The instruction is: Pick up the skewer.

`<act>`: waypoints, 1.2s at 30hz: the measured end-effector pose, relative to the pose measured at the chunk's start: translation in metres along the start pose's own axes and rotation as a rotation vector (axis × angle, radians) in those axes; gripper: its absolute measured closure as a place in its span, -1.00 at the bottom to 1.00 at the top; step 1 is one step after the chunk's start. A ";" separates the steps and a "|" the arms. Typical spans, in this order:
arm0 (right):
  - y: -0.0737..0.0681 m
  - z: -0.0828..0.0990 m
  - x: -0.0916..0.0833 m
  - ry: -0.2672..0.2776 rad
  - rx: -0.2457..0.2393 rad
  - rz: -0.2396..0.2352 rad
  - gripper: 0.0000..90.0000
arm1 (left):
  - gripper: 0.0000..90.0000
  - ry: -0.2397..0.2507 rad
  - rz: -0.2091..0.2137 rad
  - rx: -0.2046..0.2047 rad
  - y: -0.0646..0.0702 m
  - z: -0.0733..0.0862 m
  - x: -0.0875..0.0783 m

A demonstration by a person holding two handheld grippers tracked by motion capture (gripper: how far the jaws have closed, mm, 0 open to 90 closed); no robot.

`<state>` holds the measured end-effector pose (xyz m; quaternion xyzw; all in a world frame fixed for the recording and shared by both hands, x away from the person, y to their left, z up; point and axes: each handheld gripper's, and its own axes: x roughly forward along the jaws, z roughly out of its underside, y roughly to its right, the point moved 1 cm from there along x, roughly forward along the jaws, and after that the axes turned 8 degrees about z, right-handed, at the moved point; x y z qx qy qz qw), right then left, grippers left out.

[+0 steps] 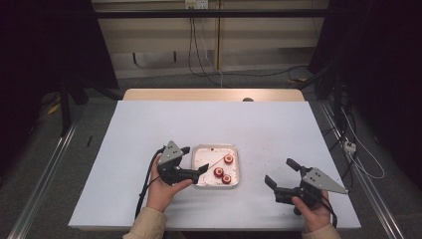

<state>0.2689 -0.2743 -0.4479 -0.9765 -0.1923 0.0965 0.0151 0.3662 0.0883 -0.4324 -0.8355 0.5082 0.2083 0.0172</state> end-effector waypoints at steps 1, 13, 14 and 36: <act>0.000 0.000 0.000 0.000 0.000 0.000 -0.94 | -0.76 -0.010 0.002 -0.003 0.000 -0.001 0.001; -0.005 -0.002 0.000 -0.002 -0.022 -0.018 -0.94 | 0.06 -0.183 0.003 -0.017 -0.002 -0.006 0.027; -0.005 -0.002 0.000 -0.002 -0.024 -0.018 -0.94 | 0.09 -0.197 -0.003 -0.014 -0.002 -0.006 0.029; -0.003 -0.001 -0.001 -0.003 -0.030 -0.023 -0.94 | 0.75 -0.418 -0.008 -0.031 -0.002 -0.004 0.049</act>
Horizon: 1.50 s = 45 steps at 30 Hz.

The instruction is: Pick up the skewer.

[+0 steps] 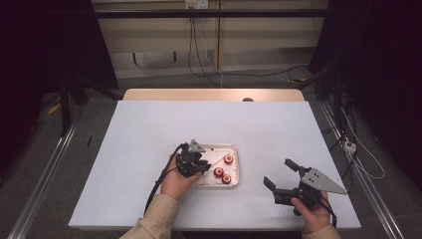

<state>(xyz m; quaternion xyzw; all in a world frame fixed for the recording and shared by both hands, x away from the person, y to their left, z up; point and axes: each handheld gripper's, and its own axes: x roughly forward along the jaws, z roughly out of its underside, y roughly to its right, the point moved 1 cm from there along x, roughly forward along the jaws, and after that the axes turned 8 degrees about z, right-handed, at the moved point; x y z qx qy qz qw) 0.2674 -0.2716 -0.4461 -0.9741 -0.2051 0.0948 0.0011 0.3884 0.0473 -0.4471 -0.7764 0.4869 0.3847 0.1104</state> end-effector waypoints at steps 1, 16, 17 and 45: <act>0.000 0.000 0.000 -0.002 0.002 0.000 -0.94 | 0.75 -0.004 0.004 0.001 0.000 0.000 0.000; 0.001 0.000 0.000 -0.002 0.003 0.001 -0.94 | 0.98 -0.063 0.000 0.002 0.004 0.000 0.008; 0.001 0.000 0.000 -0.002 0.003 0.001 -0.94 | 0.98 -0.070 -0.003 -0.004 0.004 0.000 0.008; 0.000 -0.001 0.000 0.011 0.006 -0.005 -0.94 | 0.99 -0.135 0.003 -0.096 0.005 -0.007 -0.027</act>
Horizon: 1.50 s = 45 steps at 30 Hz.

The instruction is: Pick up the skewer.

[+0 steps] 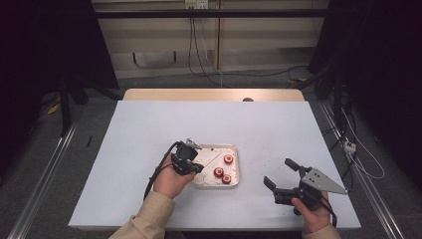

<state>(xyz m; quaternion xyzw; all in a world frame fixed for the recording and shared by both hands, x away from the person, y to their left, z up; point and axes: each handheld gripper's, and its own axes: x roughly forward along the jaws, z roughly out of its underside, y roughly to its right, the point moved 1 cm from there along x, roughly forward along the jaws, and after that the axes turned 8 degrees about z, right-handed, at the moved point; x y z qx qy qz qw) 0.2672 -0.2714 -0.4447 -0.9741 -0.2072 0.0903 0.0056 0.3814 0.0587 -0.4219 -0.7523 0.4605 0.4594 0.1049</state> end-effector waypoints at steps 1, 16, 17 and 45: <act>0.000 0.000 0.000 0.000 0.000 0.000 -0.94 | 0.99 -0.005 0.008 -0.010 0.001 0.001 -0.001; -0.001 -0.001 0.000 0.002 0.001 -0.001 -0.94 | 0.87 -0.098 0.004 0.004 0.002 0.010 0.006; -0.001 -0.001 0.000 0.000 0.002 0.001 -0.94 | 0.87 -0.101 -0.001 0.010 0.001 0.010 0.005; -0.006 -0.006 0.020 -0.066 0.029 -0.013 -0.95 | 0.97 0.188 0.052 -0.044 -0.002 0.048 -0.018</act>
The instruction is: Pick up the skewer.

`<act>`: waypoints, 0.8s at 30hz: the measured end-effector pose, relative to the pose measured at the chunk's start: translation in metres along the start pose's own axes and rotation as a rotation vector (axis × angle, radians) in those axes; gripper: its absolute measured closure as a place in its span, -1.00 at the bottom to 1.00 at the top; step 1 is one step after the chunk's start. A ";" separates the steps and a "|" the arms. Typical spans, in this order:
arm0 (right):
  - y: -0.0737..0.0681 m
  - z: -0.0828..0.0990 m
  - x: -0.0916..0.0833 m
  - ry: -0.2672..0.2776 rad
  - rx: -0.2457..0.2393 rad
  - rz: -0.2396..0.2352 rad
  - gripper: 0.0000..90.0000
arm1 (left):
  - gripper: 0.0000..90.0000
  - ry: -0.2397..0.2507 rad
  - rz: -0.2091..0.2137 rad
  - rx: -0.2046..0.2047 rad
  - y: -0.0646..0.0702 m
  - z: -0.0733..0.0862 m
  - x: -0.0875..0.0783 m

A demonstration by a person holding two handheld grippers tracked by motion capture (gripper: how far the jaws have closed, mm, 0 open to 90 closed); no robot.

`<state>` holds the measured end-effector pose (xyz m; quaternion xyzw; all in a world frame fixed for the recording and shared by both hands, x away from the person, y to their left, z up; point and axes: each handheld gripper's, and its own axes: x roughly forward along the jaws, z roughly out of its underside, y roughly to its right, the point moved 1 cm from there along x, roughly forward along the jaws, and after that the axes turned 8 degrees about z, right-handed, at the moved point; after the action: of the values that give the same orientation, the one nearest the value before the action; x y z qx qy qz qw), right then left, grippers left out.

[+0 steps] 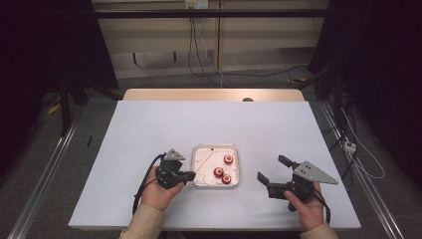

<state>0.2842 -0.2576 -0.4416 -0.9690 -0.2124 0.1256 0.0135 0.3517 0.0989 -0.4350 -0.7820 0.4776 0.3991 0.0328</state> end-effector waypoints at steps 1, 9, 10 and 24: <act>-0.001 0.000 0.001 -0.012 -0.004 -0.005 -0.95 | 0.97 0.011 0.001 0.000 0.001 0.001 -0.002; -0.010 0.003 0.014 -0.079 0.005 -0.028 -0.95 | 0.97 0.090 0.021 0.014 0.003 0.010 -0.015; -0.011 0.002 0.015 -0.083 -0.004 -0.028 -0.95 | 0.97 0.100 0.025 0.014 0.003 0.011 -0.016; -0.027 -0.003 0.041 -0.136 -0.022 -0.053 -0.93 | 0.97 0.166 0.040 0.013 -0.003 0.019 -0.031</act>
<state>0.3096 -0.2161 -0.4460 -0.9524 -0.2396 0.1882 -0.0082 0.3357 0.1313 -0.4282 -0.8023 0.4969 0.3306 -0.0099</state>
